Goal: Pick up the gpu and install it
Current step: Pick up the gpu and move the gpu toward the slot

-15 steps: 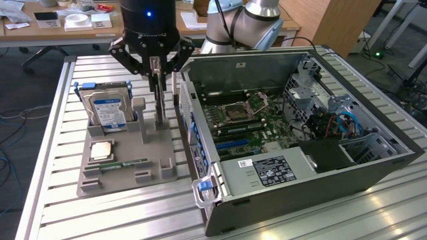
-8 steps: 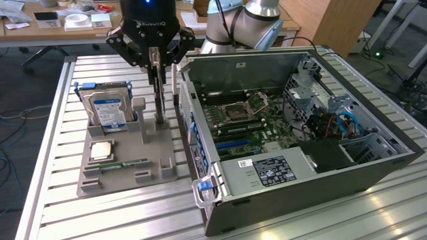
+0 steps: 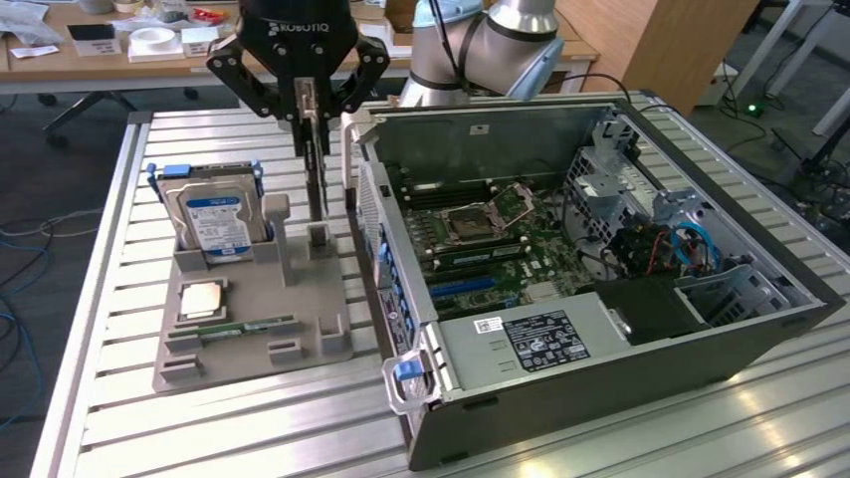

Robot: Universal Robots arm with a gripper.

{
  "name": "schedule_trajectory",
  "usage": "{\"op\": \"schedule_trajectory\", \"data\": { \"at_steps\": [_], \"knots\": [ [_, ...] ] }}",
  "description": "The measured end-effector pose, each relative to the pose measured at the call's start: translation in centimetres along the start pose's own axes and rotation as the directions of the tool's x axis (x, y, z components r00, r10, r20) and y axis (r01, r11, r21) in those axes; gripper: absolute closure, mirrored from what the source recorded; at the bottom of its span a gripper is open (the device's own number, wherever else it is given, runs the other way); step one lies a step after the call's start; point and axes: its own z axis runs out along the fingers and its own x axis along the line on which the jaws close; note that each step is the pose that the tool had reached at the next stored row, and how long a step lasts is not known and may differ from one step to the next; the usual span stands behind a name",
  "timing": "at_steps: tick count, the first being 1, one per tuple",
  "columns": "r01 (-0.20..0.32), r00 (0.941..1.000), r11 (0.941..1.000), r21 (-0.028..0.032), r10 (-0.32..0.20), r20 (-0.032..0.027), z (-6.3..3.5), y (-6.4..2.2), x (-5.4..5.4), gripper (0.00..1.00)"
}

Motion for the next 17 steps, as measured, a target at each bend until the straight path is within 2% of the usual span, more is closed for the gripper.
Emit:
{"op": "schedule_trajectory", "data": {
  "at_steps": [10, 17],
  "knots": [
    [0.0, 1.0, 1.0, 0.0002, 0.0, -0.0002, -0.01, 0.0, -0.04, 0.74],
    [0.0, 1.0, 1.0, -0.0002, 0.0, -0.0002, 0.01, 0.07, -0.68, 0.74]
  ]
}}
